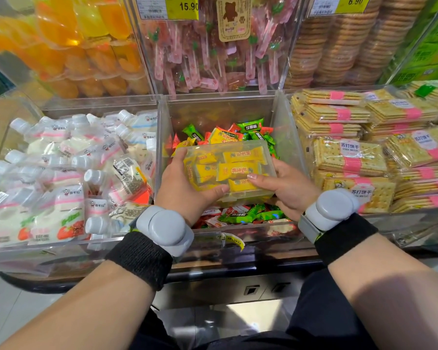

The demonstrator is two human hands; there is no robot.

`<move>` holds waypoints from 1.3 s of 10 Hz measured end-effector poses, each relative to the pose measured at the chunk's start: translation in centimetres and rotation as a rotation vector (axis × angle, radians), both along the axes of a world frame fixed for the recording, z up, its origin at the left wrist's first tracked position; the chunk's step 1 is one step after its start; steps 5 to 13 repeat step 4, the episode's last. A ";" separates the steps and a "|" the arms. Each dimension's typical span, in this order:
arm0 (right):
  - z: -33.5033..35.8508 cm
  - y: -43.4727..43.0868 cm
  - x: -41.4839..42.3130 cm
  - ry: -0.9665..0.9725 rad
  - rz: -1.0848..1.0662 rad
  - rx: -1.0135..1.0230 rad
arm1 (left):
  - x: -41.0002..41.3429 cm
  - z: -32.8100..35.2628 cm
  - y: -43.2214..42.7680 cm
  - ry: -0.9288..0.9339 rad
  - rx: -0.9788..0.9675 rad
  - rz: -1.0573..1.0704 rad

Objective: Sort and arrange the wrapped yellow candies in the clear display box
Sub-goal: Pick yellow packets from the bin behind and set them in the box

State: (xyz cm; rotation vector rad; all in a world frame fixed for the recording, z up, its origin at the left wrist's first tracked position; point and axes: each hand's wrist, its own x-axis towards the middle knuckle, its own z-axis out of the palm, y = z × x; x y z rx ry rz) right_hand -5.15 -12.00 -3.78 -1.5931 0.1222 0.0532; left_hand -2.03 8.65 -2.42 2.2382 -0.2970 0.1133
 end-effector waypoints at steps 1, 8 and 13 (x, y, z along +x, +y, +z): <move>0.0 0.2 0.0 0.017 0.002 0.017 | -0.1 0.1 -0.1 -0.021 0.053 0.009; 3.0 -0.1 1.3 0.068 -0.013 -0.216 | 0.0 3.0 -0.8 -0.227 0.250 -0.043; 3.0 -0.1 1.3 0.068 -0.013 -0.216 | 0.0 3.0 -0.8 -0.227 0.250 -0.043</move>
